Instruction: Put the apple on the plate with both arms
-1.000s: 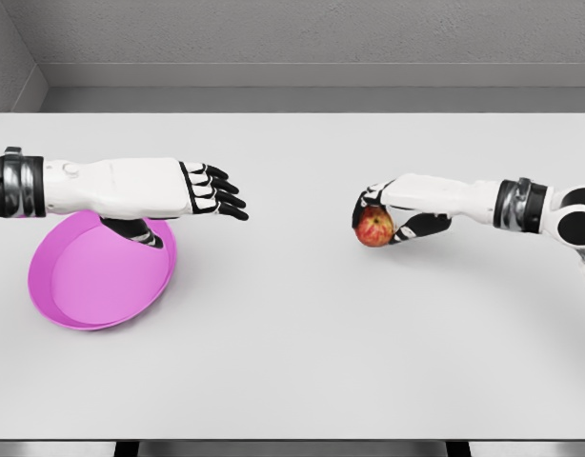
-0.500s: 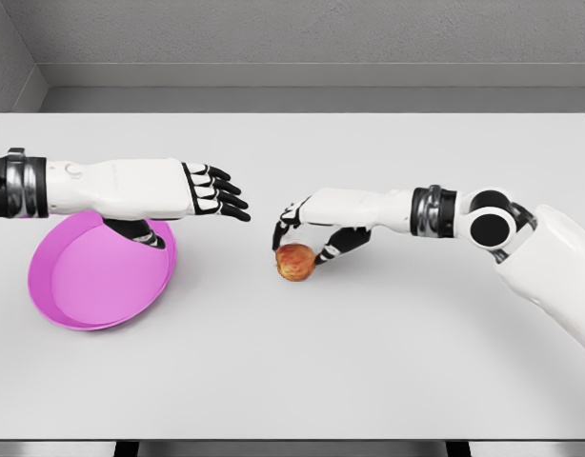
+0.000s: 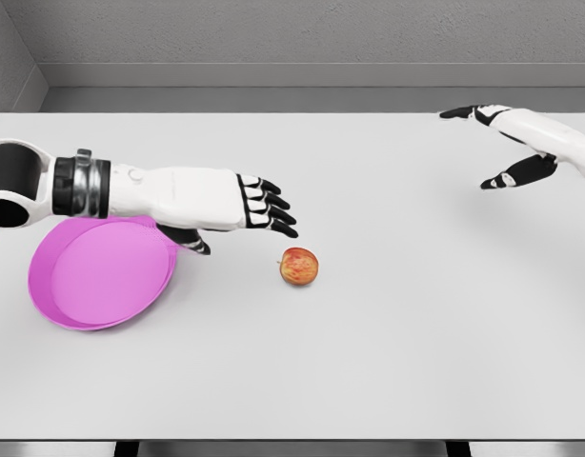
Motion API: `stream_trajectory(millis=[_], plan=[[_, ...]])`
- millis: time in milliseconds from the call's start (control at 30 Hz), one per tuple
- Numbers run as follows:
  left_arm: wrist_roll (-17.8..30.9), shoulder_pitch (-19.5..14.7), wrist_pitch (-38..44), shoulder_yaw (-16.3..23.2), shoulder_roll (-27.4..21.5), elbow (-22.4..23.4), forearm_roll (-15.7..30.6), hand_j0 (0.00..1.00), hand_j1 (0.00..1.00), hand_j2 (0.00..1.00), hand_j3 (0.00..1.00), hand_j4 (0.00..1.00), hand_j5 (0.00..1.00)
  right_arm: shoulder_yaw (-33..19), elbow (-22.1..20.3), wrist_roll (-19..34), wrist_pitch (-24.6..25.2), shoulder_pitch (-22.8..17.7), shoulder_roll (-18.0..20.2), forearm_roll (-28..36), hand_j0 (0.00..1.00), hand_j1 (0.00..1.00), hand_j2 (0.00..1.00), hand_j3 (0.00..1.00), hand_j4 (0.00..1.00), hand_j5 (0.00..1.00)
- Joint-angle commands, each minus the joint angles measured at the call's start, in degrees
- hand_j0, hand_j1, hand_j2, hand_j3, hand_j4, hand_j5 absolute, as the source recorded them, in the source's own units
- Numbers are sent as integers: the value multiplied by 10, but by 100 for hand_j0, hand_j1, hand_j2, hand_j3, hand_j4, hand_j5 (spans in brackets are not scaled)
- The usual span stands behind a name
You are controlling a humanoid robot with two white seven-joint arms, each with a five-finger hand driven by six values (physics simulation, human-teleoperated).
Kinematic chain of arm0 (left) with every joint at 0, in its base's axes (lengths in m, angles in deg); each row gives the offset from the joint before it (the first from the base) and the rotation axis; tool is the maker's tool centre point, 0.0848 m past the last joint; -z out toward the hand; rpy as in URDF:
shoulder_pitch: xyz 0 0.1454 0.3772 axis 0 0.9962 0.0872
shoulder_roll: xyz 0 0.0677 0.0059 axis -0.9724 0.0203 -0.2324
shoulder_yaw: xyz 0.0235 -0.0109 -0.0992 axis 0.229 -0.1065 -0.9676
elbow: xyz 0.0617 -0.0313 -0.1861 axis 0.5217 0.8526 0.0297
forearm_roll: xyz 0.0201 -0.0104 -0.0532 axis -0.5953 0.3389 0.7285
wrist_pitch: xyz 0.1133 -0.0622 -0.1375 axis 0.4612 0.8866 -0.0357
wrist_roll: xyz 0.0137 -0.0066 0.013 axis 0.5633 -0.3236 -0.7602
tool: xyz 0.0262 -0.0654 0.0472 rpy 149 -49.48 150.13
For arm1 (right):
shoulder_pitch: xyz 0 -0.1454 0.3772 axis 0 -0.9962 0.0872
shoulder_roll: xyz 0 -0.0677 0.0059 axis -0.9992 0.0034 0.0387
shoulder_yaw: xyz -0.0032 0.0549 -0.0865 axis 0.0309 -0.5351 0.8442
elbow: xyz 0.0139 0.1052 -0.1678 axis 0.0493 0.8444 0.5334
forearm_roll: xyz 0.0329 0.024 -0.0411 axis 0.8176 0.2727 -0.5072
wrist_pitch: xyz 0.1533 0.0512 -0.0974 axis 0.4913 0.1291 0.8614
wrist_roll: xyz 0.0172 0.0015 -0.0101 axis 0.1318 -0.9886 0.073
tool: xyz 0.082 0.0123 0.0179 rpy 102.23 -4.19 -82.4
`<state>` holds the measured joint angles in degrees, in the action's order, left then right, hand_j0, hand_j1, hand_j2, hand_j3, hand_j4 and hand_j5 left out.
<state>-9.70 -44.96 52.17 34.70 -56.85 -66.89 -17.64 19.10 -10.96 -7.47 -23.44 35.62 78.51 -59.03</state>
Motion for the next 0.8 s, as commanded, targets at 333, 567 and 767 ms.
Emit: stream_trajectory(millis=[333, 567, 767], plan=[[60, -4, 1, 0, 120, 31, -99, 100, 100, 100, 100, 100, 100, -6, 4, 0, -1, -1, 7, 2, 100, 100, 100, 100, 100, 100], [60, 0, 1, 1, 145, 78, -116, 100, 100, 100, 100, 100, 100, 0, 3, 0, -1, -7, 4, 1, 100, 100, 100, 100, 100, 100], [60, 3, 1, 22, 155, 92, -120, 95, 95, 95, 95, 95, 95, -2, -9, 0, -1, -8, 6, 1, 100, 100, 100, 100, 100, 100]])
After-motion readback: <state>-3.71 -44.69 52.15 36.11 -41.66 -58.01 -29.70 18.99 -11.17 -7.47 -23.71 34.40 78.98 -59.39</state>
